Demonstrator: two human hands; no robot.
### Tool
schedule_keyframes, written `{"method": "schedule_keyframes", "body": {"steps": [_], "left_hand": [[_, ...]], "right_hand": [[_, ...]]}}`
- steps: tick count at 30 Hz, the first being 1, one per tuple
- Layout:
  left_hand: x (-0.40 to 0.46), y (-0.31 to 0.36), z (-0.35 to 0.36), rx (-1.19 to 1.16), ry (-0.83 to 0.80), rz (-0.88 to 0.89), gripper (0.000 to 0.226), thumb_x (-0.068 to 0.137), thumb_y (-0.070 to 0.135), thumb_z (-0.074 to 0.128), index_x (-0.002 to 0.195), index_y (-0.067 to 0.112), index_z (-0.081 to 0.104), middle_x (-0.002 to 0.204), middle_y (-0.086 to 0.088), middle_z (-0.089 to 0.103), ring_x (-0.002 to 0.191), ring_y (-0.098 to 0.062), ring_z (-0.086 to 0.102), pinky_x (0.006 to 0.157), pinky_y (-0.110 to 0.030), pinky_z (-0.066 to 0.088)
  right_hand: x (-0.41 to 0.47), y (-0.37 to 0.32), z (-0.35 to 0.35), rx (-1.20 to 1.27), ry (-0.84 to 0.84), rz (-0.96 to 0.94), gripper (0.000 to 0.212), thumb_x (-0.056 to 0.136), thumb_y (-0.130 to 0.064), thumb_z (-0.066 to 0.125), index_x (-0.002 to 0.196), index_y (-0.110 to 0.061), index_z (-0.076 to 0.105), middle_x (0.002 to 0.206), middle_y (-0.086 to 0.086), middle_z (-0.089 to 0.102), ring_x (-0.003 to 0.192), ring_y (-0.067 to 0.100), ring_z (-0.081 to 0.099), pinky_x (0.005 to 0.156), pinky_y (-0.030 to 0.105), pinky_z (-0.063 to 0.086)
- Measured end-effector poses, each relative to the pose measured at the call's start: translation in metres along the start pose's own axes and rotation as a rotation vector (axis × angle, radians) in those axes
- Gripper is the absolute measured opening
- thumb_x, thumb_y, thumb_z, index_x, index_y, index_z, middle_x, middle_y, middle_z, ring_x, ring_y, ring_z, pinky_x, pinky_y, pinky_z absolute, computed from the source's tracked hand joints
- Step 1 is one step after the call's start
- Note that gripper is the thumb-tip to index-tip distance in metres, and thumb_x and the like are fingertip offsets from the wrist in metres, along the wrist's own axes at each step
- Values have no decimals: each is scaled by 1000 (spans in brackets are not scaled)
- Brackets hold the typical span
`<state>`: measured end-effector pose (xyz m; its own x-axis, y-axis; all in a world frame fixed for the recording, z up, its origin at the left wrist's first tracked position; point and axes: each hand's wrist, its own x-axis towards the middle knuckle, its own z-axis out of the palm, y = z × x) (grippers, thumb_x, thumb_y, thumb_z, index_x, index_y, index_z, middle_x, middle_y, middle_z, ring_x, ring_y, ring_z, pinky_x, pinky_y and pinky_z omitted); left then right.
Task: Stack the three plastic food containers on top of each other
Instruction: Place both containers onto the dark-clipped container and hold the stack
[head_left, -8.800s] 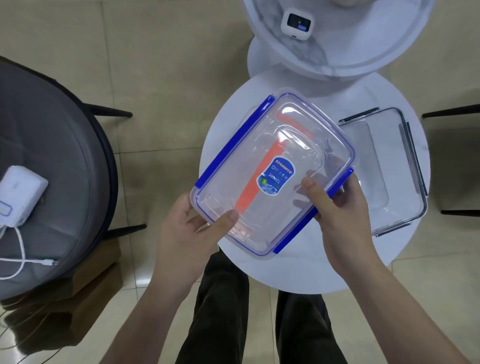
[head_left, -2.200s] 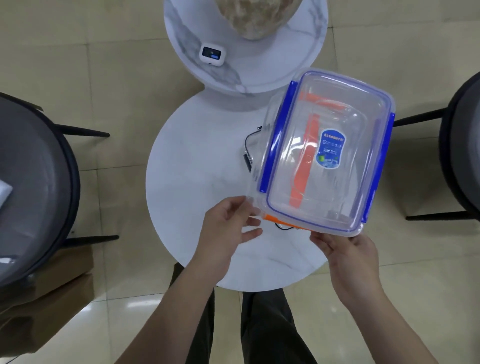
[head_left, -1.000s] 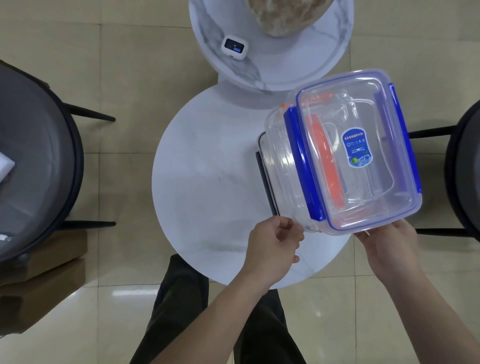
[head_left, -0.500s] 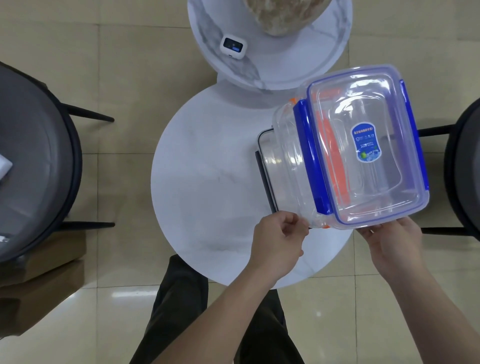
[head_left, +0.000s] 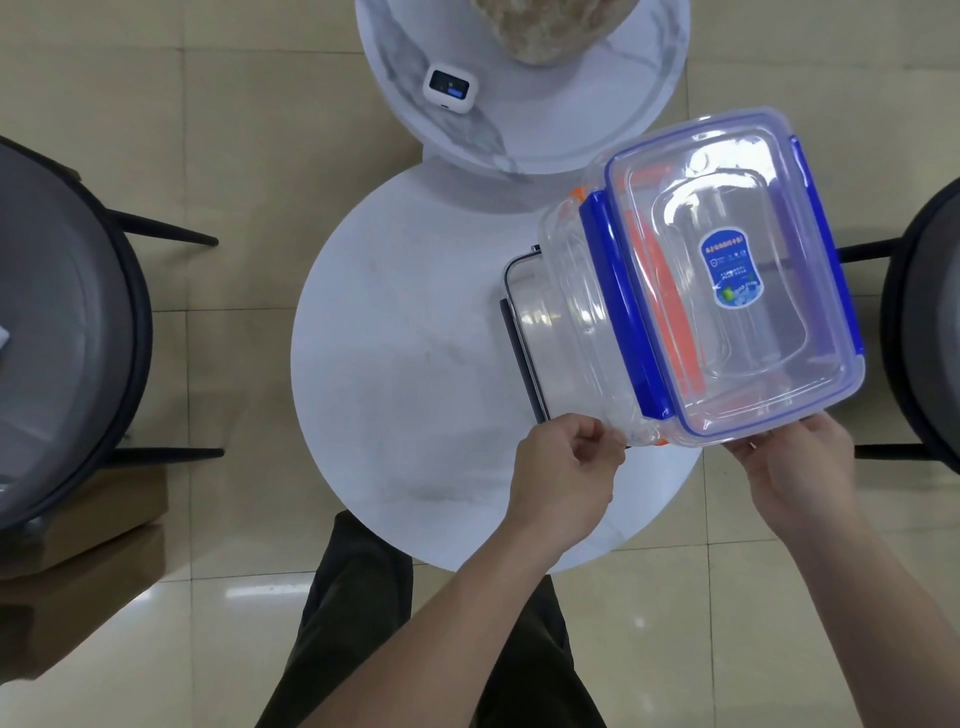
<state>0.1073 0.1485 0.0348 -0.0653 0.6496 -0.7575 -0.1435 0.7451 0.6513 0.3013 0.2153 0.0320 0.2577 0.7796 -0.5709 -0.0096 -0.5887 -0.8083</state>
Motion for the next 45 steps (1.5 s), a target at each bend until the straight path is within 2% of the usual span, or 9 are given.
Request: {"method": "schedule_keyframes", "body": {"steps": [16,19,21,23,25,29,35,39,45], "left_hand": [[6,-6,-1,17,27,9,8,93,28,68,85,25,71,89,-2,78,87,-24,73,86,-48,61],[6,-7,-1,17,32,2,7,92,29,69,87,24,72,89,-2,78,87,-23,73,86,-47,61],[6,-7,-3,34,43,11,10,91,31,70,90,21,73,88,1,77,84,-19,73,83,-40,62],[6,-7,-6,78,66,30,13,88,34,72,90,22,74,83,7,75,78,-12,72,75,-26,59],[7,-8,-11,99,84,32,14,87,34,74,93,21,75,81,10,75,76,-10,71,72,-22,57],[11,-11,-24,103,109,-8,7,86,30,75,90,23,74,79,8,75,77,-13,73,76,-27,59],[25,-18,-46,116,129,-60,10,91,22,66,85,22,75,84,0,77,85,-20,73,87,-44,61],[42,-19,-63,140,148,-36,28,96,12,55,77,25,70,75,3,75,77,-18,73,83,-48,62],[73,-19,-85,304,154,40,28,94,11,51,70,17,65,68,-1,71,75,-27,72,74,-48,63]], "right_hand": [[0,2,1,-13,53,-3,36,92,8,60,82,-21,77,78,-6,78,76,18,74,69,28,62],[-3,1,4,1,59,11,41,92,8,59,77,-24,80,76,-7,78,72,13,74,67,26,61],[-5,2,6,57,80,35,42,92,5,60,75,-27,82,75,-7,78,70,12,74,68,27,62],[-8,5,8,135,124,74,34,91,-2,59,77,-24,81,78,-4,77,72,15,73,73,30,62],[-11,12,9,163,134,117,23,92,-13,56,81,-22,74,81,3,71,75,21,67,79,35,60],[-24,40,16,79,212,197,20,95,-15,51,78,-12,60,72,6,57,61,20,54,75,37,52],[-53,85,40,-71,191,277,20,102,-8,51,91,-7,68,76,14,61,59,24,56,67,36,55],[-67,101,67,-138,135,338,21,103,-10,50,96,-5,70,77,14,64,62,25,59,70,37,59],[-71,110,112,-88,89,427,24,103,-8,48,91,-3,68,72,13,63,57,24,55,69,38,57]]}}
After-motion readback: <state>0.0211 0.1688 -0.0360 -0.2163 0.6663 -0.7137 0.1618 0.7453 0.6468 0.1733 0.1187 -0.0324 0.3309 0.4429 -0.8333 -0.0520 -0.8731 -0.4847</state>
